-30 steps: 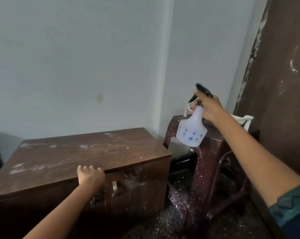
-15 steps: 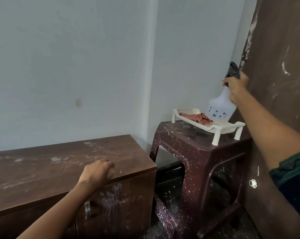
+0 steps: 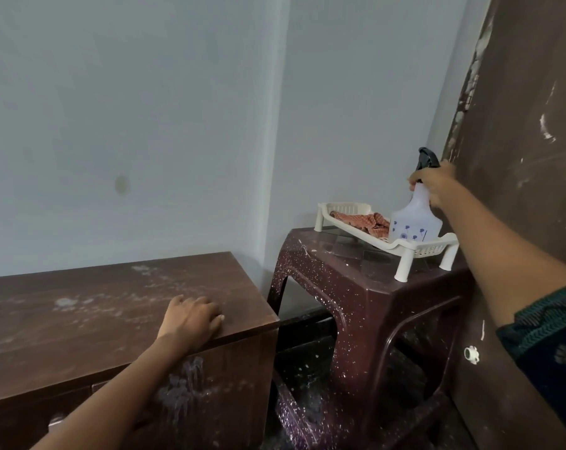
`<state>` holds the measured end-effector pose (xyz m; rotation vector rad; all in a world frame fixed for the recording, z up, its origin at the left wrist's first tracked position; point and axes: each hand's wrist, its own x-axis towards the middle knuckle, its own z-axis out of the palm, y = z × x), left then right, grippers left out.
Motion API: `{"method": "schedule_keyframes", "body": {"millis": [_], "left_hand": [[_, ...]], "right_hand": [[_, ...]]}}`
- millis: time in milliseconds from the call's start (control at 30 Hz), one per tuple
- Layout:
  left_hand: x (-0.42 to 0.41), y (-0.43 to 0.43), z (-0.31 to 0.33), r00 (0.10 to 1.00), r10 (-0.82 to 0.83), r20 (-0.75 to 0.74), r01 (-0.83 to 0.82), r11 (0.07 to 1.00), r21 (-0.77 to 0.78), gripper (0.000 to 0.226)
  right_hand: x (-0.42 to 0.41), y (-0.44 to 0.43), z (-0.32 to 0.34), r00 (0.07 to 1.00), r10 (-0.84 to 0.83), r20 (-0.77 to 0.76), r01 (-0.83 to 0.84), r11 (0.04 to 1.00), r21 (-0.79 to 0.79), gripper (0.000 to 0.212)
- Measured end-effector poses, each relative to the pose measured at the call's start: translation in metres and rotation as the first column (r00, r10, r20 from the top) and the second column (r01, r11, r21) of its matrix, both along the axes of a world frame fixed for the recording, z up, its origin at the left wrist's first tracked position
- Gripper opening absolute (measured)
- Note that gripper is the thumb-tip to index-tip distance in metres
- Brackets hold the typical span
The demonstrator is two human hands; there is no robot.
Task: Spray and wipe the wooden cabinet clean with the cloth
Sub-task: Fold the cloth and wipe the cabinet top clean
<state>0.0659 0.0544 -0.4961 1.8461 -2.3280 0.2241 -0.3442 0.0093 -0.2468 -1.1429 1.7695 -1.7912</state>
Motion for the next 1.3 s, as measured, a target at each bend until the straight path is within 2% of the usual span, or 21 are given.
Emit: {"method": "schedule_keyframes", "body": {"millis": [100,167,200,233,267,300,333,367,400,433,500,567,667,767,833,900,1033,1100,1167,1300], "left_hand": [[-0.006,0.007,-0.006,0.999,0.036,0.033,-0.034,0.997,-0.067,0.031],[-0.009,0.009,-0.005,0.998,0.035,0.057,-0.03,0.996,-0.078,0.031],[-0.01,0.008,-0.003,0.997,0.036,0.073,-0.031,0.997,-0.069,0.032],[-0.012,0.007,0.001,0.995,0.038,0.095,-0.032,0.998,-0.058,0.033],[-0.012,0.005,0.003,0.992,0.036,0.119,-0.03,0.998,-0.052,0.033],[-0.013,0.003,0.006,0.989,0.035,0.142,-0.029,0.999,-0.041,0.034],[-0.013,0.002,0.007,0.986,0.037,0.16,-0.033,0.999,-0.023,0.035],[-0.014,0.0,0.008,0.984,0.037,0.176,-0.037,0.999,-0.007,0.035],[-0.016,-0.002,0.01,0.981,0.036,0.19,-0.037,0.999,0.002,0.035],[-0.016,-0.004,0.011,0.978,0.036,0.205,-0.038,0.999,0.008,0.036],[-0.017,-0.007,0.014,0.974,0.034,0.223,-0.039,0.999,0.017,0.035],[-0.016,-0.009,0.015,0.97,0.027,0.243,-0.034,0.999,0.025,0.035],[-0.017,-0.01,0.017,0.965,0.018,0.26,-0.028,0.999,0.037,0.036],[-0.019,-0.013,0.021,0.961,0.009,0.277,-0.027,0.998,0.062,0.038],[-0.018,-0.014,0.022,0.961,0.003,0.277,-0.025,0.997,0.077,0.039],[-0.016,-0.014,0.022,0.964,-0.004,0.264,-0.019,0.996,0.084,0.038],[-0.014,-0.011,0.021,0.97,-0.004,0.243,-0.019,0.996,0.09,0.038],[-0.015,-0.009,0.02,0.972,0.0,0.237,-0.024,0.995,0.096,0.038],[-0.013,-0.005,0.019,0.97,0.002,0.245,-0.025,0.995,0.094,0.039],[-0.01,0.001,0.02,0.977,-0.009,0.212,-0.018,0.992,0.122,0.039]], "right_hand": [[-0.008,0.006,-0.001,0.995,-0.029,0.093,0.026,0.999,0.039,0.053],[-0.001,0.019,-0.003,0.979,-0.193,0.073,0.189,0.981,0.053,0.061],[0.007,0.027,-0.006,0.935,-0.354,-0.021,0.354,0.935,-0.028,0.061],[0.021,0.035,-0.011,0.834,-0.532,-0.143,0.501,0.841,-0.206,0.056],[0.042,0.043,-0.017,0.714,-0.658,-0.237,0.537,0.733,-0.418,0.046],[0.062,0.042,-0.023,0.673,-0.667,-0.319,0.441,0.708,-0.551,0.037],[0.08,0.035,-0.032,0.697,-0.563,-0.443,0.273,0.78,-0.562,0.03],[0.092,0.023,-0.04,0.712,-0.377,-0.592,0.113,0.894,-0.434,0.025],[0.097,0.006,-0.049,0.691,-0.155,-0.706,-0.004,0.976,-0.218,0.023],[0.095,-0.011,-0.056,0.658,0.039,-0.752,-0.063,0.998,-0.004,0.023],[0.087,-0.036,-0.067,0.603,0.24,-0.761,-0.026,0.959,0.282,0.021],[0.078,-0.049,-0.072,0.581,0.332,-0.743,0.063,0.892,0.448,0.015],[0.073,-0.059,-0.068,0.573,0.408,-0.711,0.108,0.822,0.559,0.009],[0.064,-0.066,-0.058,0.539,0.504,-0.675,0.109,0.753,0.649,0.014],[0.059,-0.068,-0.056,0.494,0.534,-0.686,0.147,0.726,0.672,0.009],[0.056,-0.068,-0.059,0.46,0.505,-0.73,0.164,0.76,0.629,0.01],[0.057,-0.064,-0.069,0.488,0.415,-0.768,0.116,0.841,0.529,0.002],[0.056,-0.063,-0.072,0.501,0.38,-0.778,0.109,0.864,0.492,0.005],[0.053,-0.066,-0.072,0.561,0.306,-0.769,0.094,0.899,0.427,0.013],[0.056,-0.064,-0.055,0.718,0.092,-0.69,0.064,0.978,0.197,0.019]]}}
